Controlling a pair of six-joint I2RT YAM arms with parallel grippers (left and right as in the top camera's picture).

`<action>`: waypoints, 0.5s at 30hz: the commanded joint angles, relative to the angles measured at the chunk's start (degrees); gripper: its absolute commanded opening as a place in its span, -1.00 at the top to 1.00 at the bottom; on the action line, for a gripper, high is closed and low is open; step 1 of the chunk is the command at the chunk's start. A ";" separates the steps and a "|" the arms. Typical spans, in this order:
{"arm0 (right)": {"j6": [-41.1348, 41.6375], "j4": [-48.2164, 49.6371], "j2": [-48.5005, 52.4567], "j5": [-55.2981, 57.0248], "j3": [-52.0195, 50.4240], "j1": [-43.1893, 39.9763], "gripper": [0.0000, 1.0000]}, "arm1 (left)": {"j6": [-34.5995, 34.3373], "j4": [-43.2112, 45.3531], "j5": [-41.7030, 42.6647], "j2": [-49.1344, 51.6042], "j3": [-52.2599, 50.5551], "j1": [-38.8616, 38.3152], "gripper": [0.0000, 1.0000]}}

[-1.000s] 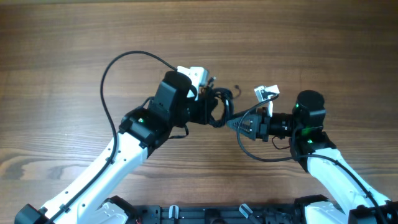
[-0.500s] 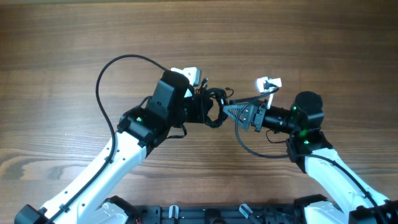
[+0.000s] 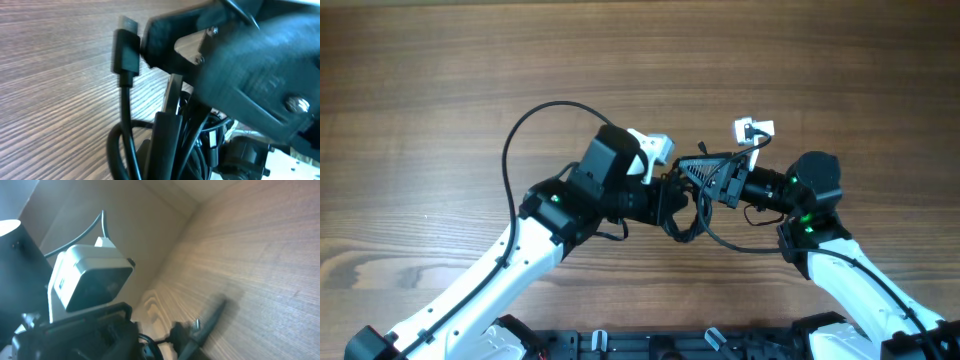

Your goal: Untangle cables

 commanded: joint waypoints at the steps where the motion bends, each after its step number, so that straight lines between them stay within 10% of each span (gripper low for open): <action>1: -2.86 -1.20 -0.22 -4.39 0.37 0.11 0.67 | 2.10 0.39 1.75 -0.37 0.28 0.02 0.92; 7: -4.15 -1.84 -0.22 -4.55 0.37 -4.70 -0.46 | 2.29 -0.35 1.07 -0.37 0.28 2.54 0.92; 15: -2.36 -9.49 -0.22 -7.93 0.37 -6.71 -0.28 | 2.05 4.50 -0.15 -0.37 0.26 7.08 0.92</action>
